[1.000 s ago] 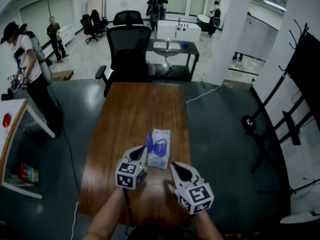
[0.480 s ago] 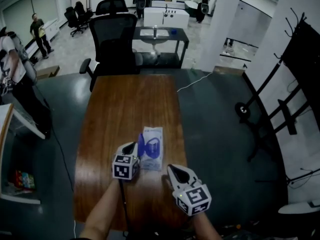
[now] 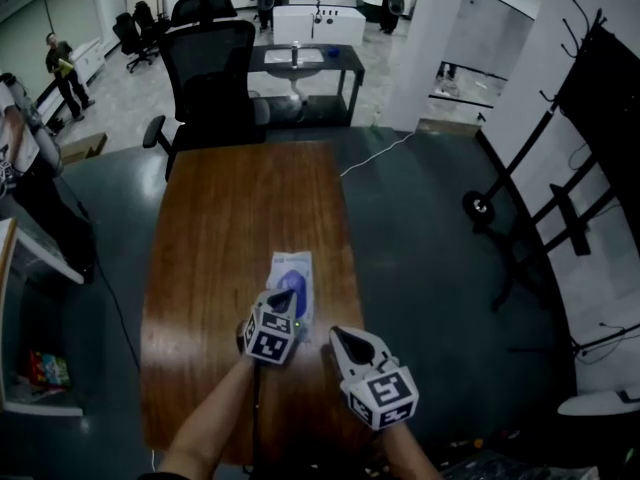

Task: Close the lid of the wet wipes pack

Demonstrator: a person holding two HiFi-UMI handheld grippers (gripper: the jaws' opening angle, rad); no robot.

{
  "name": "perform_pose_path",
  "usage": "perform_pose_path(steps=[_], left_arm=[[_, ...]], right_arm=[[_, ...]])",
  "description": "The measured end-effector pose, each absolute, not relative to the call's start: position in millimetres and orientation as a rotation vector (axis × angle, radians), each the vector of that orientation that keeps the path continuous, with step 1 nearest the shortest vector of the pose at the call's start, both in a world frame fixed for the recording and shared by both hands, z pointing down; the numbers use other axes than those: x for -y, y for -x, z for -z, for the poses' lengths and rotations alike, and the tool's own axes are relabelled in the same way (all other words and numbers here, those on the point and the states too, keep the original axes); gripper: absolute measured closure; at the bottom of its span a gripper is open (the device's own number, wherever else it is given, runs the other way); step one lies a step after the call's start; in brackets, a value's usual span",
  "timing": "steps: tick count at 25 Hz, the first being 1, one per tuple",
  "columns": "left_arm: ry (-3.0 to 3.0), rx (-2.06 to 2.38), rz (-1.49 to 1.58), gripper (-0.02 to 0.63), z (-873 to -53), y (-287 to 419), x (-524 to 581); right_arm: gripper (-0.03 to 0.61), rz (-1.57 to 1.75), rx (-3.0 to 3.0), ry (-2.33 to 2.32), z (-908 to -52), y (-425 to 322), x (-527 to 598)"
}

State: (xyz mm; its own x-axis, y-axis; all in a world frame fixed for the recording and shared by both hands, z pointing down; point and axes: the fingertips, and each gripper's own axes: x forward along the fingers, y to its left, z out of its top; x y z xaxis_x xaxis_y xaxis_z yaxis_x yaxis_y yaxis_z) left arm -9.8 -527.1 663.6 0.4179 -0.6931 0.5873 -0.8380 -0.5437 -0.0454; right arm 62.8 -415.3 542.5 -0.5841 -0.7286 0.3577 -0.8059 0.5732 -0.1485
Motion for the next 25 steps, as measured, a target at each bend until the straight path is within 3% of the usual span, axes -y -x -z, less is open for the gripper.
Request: perform_pose_path(steps=[14, 25], left_arm=[[-2.355, 1.241, -1.062, 0.609, -699, -8, 530], [-2.381, 1.313, -0.758, 0.609, -632, -14, 506]], right_arm=[[0.568, -0.448, 2.526, -1.321, -547, -88, 413], [0.568, -0.387, 2.574, -1.340, -520, -104, 398]])
